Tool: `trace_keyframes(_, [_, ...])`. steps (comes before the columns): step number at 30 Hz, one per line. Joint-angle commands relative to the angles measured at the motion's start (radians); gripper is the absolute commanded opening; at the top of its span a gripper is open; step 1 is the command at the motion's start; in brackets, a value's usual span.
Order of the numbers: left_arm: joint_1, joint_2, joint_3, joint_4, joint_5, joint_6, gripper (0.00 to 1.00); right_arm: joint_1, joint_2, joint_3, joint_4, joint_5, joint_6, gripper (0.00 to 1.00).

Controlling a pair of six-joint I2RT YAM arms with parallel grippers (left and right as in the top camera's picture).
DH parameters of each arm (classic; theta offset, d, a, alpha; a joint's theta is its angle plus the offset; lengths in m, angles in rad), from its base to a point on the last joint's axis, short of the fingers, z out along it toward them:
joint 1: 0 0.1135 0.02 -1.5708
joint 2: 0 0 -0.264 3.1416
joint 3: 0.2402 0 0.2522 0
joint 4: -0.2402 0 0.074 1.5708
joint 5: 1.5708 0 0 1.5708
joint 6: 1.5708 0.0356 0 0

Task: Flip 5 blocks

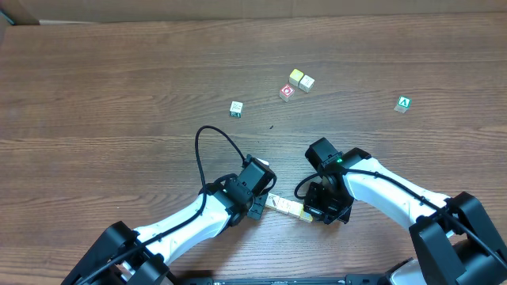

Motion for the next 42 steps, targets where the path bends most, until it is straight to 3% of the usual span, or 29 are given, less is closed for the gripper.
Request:
trace_keyframes(1, [-0.002,0.058,-0.008,0.0,0.021,0.121,0.04,0.01,-0.002,-0.003,0.02,-0.013,0.026,0.04])
trace_keyframes(15, [-0.001,0.076,-0.008,0.011,0.027,0.288,0.04,0.011,-0.002,-0.003,0.018,-0.014,0.043,0.04])
trace_keyframes(25, [-0.001,0.076,-0.008,0.011,0.024,0.293,0.04,0.065,-0.002,-0.003,0.032,-0.018,0.111,0.04])
trace_keyframes(42, [-0.001,0.076,-0.008,0.026,0.021,0.413,0.04,0.086,-0.002,-0.003,0.039,-0.021,0.173,0.04])
